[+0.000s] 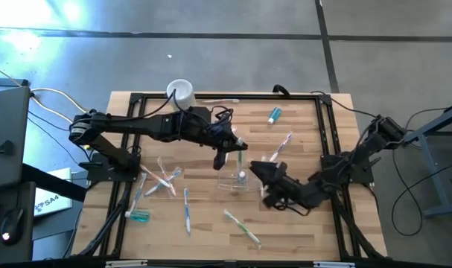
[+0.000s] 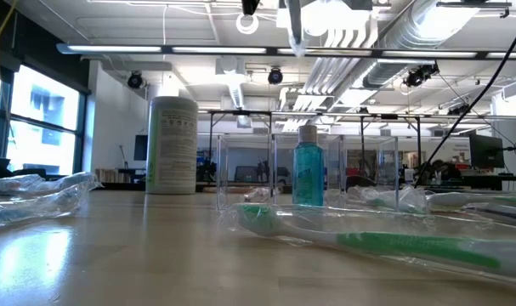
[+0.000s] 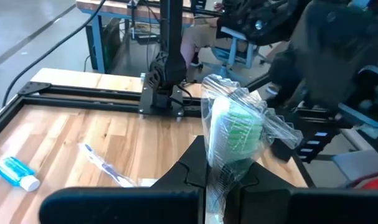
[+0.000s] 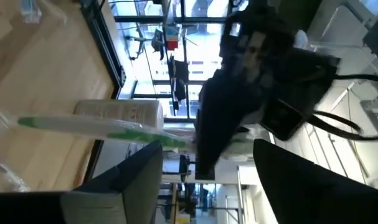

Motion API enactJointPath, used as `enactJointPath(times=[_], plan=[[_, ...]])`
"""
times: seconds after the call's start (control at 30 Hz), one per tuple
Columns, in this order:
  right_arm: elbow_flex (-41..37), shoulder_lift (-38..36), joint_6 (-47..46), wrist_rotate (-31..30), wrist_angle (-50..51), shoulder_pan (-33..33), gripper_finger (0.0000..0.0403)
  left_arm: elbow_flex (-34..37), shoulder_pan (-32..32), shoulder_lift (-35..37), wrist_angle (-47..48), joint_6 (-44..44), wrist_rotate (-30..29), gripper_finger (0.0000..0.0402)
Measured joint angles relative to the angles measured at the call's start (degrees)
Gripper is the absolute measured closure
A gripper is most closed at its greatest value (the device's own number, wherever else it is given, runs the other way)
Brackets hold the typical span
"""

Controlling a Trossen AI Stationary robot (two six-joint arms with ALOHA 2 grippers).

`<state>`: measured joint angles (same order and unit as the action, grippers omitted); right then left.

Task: Pick & Place toothbrushing station
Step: Put the green toothbrush into the left section of the transparent organizer

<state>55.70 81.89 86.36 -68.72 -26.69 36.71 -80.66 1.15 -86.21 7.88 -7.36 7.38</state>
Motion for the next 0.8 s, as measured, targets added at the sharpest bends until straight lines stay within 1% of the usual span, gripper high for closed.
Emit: enactJointPath(times=[0.13,0.2,0.3,0.4,0.5,0.6,0.7,0.73,0.8], plan=[[0.00,-1.38,-3.22,3.07,0.09,2.32,0.0164,0.00,-0.02,0.01,-0.04,0.12,-0.92,0.0396],[0.00,-2.83,-3.34,1.89,0.06,3.35,0.0166,0.00,-0.02,0.01,-0.06,0.14,-1.04,0.0396],[0.00,-6.04,-6.78,1.13,0.38,4.06,0.0166,0.00,-0.02,0.01,-0.04,0.16,-1.10,0.0396],[0.00,-11.19,-11.86,-1.41,0.93,4.00,0.0166,0.00,-0.02,0.01,0.02,0.18,-1.09,0.0396],[0.00,-17.48,-19.63,-6.42,5.14,3.77,0.0167,0.00,-0.02,0.04,0.61,0.47,-1.09,0.0396],[-0.03,-23.48,-33.83,-13.26,13.81,2.65,0.0167,0.00,-0.02,0.06,2.04,1.61,-1.13,0.0396],[-0.04,-29.00,-53.91,-20.30,26.11,0.22,0.0167,0.00,-0.02,0.06,3.03,2.59,-1.74,0.0396],[-0.04,-30.55,-60.94,-21.34,30.87,-0.52,0.0167,0.00,-0.02,0.06,3.19,2.88,-1.77,0.0396],[-0.02,-33.52,-74.95,-20.46,42.04,-1.36,0.0167,0.00,-0.02,0.06,3.18,3.04,-1.79,0.0396]])
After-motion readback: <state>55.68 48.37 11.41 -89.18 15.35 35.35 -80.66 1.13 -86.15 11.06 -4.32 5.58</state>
